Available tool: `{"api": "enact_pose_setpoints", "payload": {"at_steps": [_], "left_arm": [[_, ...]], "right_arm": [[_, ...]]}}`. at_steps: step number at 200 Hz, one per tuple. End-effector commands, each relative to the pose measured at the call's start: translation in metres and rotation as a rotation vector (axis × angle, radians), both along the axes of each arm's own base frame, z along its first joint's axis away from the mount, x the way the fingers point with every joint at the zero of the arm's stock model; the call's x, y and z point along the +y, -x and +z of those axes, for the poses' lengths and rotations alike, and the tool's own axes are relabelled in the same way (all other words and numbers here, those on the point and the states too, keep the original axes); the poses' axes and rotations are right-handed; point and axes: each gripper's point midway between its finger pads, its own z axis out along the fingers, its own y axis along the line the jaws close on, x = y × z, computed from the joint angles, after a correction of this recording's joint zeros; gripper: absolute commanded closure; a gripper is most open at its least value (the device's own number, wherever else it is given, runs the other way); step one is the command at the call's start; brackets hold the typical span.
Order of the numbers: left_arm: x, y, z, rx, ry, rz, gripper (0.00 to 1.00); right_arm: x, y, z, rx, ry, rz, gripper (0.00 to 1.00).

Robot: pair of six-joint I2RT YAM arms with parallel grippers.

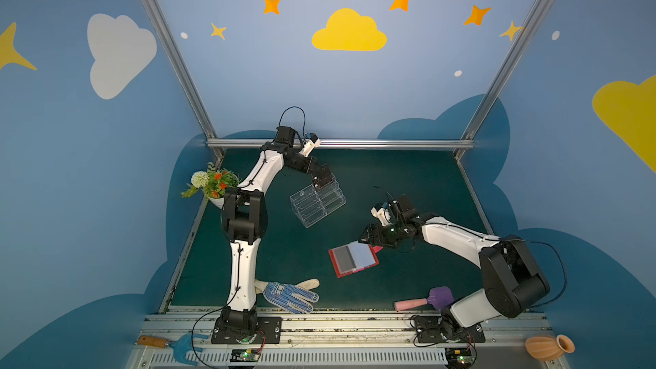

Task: Take the credit cards out of the card holder
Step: Place the credit card in the storage box.

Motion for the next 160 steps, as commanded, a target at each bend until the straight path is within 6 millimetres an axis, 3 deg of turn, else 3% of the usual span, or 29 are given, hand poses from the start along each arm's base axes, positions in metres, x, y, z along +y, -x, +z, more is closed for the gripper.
{"api": "enact_pose_setpoints", "payload": {"at_steps": [1, 81, 92, 103, 130, 160], "left_arm": [[-0.001, 0.001, -0.011, -0.005, -0.039, -0.027, 0.96], [-0.008, 0.009, -0.015, -0.076, -0.092, -0.089, 0.95], [-0.009, 0.011, -0.015, -0.076, -0.094, -0.093, 0.89], [-0.008, 0.012, -0.014, -0.079, -0.097, -0.091, 0.73], [-0.008, 0.013, 0.0, -0.093, -0.087, -0.079, 0.54], [-0.012, 0.021, 0.029, -0.132, -0.073, -0.081, 0.48]], "right_arm": [[0.0, 0.001, -0.003, 0.007, -0.008, 0.014, 0.17], [0.002, 0.001, 0.001, 0.006, -0.022, 0.023, 0.17], [0.001, 0.001, 0.002, 0.003, -0.023, 0.026, 0.18], [0.001, 0.001, 0.004, 0.002, -0.026, 0.027, 0.18], [0.0, 0.001, 0.008, -0.006, -0.033, 0.026, 0.18], [0.0, 0.001, 0.013, -0.014, -0.039, 0.021, 0.18]]}}
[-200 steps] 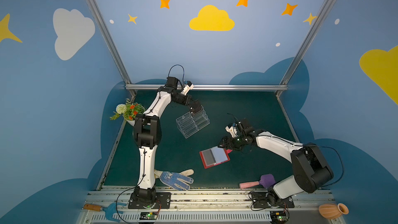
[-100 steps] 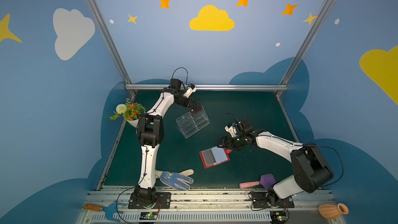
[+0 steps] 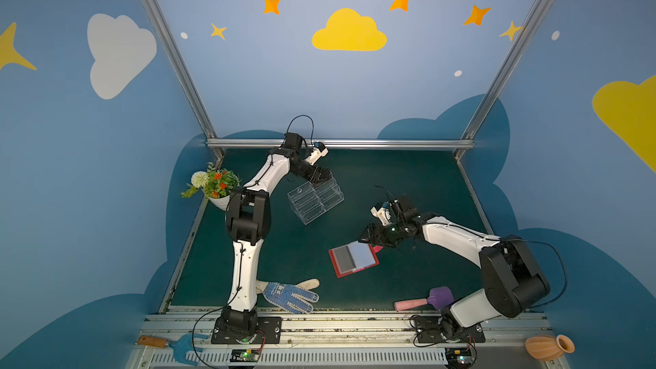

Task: Take the credit cards out of the card holder
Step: Place the credit card in the storage box, then flip over the card slot on the card holder.

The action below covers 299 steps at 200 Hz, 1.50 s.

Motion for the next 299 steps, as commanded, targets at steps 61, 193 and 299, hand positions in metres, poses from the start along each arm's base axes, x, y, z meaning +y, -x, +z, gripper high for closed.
{"api": "enact_pose_setpoints", "payload": {"at_steps": [61, 193, 299], "left_arm": [[0.002, 0.019, 0.109, -0.198, 0.046, 0.056, 0.43], [0.021, 0.218, 0.046, 0.375, 0.389, 0.793, 0.24], [-0.022, 0.294, -0.045, 0.747, 0.503, 0.821, 0.51]], "right_arm": [[-0.003, 0.005, 0.016, -0.026, -0.023, -0.001, 0.18], [-0.002, 0.012, 0.02, -0.003, -0.018, -0.046, 0.47], [0.008, 0.016, -0.031, 0.074, 0.096, -0.046, 0.89]]}}
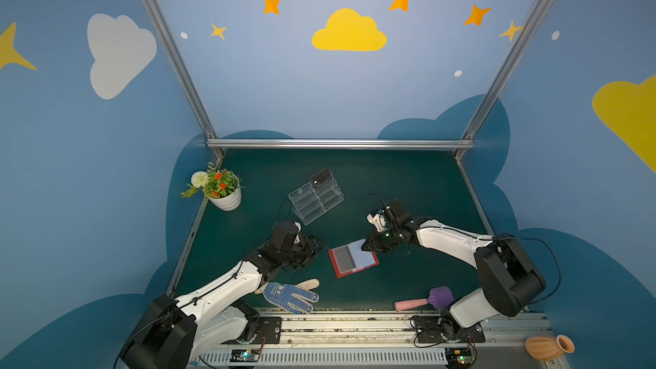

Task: Take the credit cards out of the card holder
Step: Flip over the card slot on the card holder.

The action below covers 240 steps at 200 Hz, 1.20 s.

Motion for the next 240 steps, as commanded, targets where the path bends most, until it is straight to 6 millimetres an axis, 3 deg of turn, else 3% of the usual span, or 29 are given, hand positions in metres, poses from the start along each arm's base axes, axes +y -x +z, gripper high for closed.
{"api": "enact_pose_setpoints", "payload": {"at_steps": [1, 83, 176, 240], "left_arm": [[-0.016, 0.0, 0.001, 0.023, 0.079, 0.015, 0.52], [-0.025, 0.017, -0.03, 0.117, 0.035, -0.009, 0.63], [-0.032, 0.03, -0.064, 0.22, -0.005, -0.03, 0.7], [-0.034, 0.031, -0.076, 0.223, 0.003, -0.023, 0.76]], "right_arm": [[-0.003, -0.003, -0.008, -0.006, 0.031, -0.016, 0.89], [-0.011, 0.004, -0.028, 0.037, 0.079, -0.024, 0.93], [-0.016, 0.011, -0.036, 0.054, 0.094, -0.029, 0.93], [-0.018, 0.013, -0.038, 0.061, 0.099, -0.03, 0.93]]}}
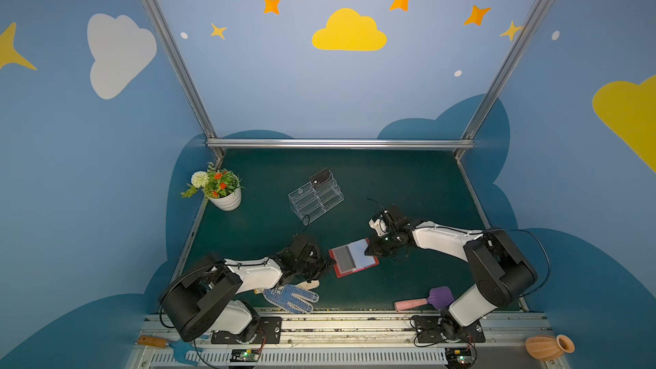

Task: Take the credit cards out of the card holder
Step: Flip over the card slot on the card holder.

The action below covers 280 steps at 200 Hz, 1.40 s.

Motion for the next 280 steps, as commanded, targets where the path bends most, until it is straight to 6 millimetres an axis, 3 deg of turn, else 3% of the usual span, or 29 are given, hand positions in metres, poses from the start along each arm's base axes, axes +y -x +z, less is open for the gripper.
{"api": "enact_pose_setpoints", "payload": {"at_steps": [1, 24, 84, 122, 208, 280], "left_arm": [[0.002, 0.004, -0.01, 0.012, -0.012, 0.002, 0.76], [0.005, 0.006, -0.017, 0.015, -0.014, 0.012, 0.78], [-0.002, -0.001, -0.014, -0.05, 0.01, 0.023, 0.88], [-0.009, -0.009, 0.001, -0.126, 0.056, 0.037, 0.96], [-0.01, -0.023, 0.047, -0.317, 0.072, 0.028, 0.96], [-0.04, -0.022, 0.038, -0.261, 0.104, -0.087, 0.96]], "right_arm": [[-0.007, 0.008, -0.011, 0.031, 0.034, -0.006, 0.93], [-0.007, 0.009, -0.011, 0.032, 0.031, -0.006, 0.93], [-0.008, 0.011, -0.014, 0.036, 0.028, -0.014, 0.93], [-0.009, 0.012, -0.016, 0.039, 0.028, -0.016, 0.93], [-0.005, 0.012, -0.013, 0.035, -0.001, -0.015, 0.93], [-0.005, 0.013, -0.014, 0.039, -0.007, -0.016, 0.92]]}}
